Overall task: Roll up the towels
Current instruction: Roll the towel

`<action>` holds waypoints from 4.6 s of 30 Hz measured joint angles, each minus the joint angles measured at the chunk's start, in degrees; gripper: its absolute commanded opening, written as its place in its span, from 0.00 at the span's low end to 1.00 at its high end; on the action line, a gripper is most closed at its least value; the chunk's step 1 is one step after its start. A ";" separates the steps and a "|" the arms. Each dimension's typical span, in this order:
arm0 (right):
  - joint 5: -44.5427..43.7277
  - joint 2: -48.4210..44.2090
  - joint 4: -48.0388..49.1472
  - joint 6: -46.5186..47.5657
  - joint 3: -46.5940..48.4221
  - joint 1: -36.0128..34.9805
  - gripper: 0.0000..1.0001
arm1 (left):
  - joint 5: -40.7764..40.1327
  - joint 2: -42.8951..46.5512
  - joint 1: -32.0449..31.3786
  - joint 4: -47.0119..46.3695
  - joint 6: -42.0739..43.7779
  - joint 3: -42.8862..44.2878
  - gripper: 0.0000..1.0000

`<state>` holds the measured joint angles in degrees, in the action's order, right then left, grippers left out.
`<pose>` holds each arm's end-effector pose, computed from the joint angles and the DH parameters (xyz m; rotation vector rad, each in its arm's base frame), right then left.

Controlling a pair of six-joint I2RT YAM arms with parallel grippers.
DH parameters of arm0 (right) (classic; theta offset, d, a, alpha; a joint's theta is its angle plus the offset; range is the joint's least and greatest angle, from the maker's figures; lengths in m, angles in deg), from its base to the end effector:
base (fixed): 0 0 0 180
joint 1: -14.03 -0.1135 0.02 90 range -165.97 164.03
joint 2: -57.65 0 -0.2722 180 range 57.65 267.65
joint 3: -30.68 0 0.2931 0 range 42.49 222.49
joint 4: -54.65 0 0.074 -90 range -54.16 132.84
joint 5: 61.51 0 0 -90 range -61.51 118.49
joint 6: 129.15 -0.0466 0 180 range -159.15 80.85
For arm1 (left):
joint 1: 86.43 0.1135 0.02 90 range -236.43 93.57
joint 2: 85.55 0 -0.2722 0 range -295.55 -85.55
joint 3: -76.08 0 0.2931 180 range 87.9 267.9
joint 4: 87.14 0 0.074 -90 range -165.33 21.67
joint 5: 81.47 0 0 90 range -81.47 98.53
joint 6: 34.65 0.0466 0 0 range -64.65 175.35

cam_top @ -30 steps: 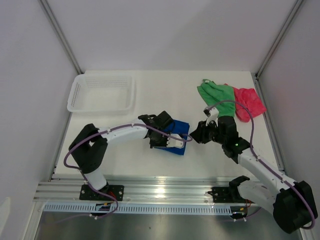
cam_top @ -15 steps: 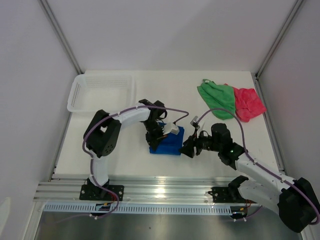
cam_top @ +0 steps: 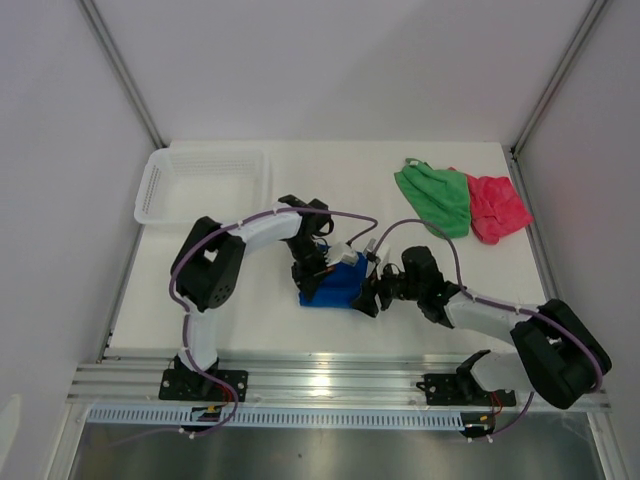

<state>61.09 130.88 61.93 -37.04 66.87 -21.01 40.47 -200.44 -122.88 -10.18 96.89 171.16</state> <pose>0.2097 0.1777 0.1414 -1.0100 1.8834 0.9373 0.3046 -0.2557 0.1483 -1.8067 -2.3104 0.8461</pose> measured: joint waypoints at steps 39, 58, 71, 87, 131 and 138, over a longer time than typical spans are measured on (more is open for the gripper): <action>4.79 4.66 -2.95 -15.19 2.93 3.52 0.00 | 0.02 9.01 0.61 -8.41 -7.04 -10.40 0.02; 6.12 15.78 -6.86 -26.58 6.84 8.46 0.00 | -9.77 8.90 0.79 -11.82 -19.04 -6.91 0.36; 4.72 19.43 -11.06 -29.03 12.63 9.68 0.04 | -24.33 19.43 0.61 -17.00 -18.05 -7.45 0.45; 5.51 22.25 -13.73 -28.83 15.85 9.77 0.07 | -29.70 28.55 -17.42 -36.54 10.51 -31.06 0.56; 6.95 24.74 -18.86 -26.25 20.00 10.99 0.03 | -31.19 26.73 -14.29 -40.59 22.18 -31.17 0.82; 6.99 24.76 -18.86 -26.25 20.02 11.19 0.05 | -30.47 24.70 -12.74 -41.77 23.71 -31.17 0.86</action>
<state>68.08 155.65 43.07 -63.29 86.89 -9.82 10.01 -175.74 -135.62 -51.95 120.61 139.99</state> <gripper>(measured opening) 0.099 0.845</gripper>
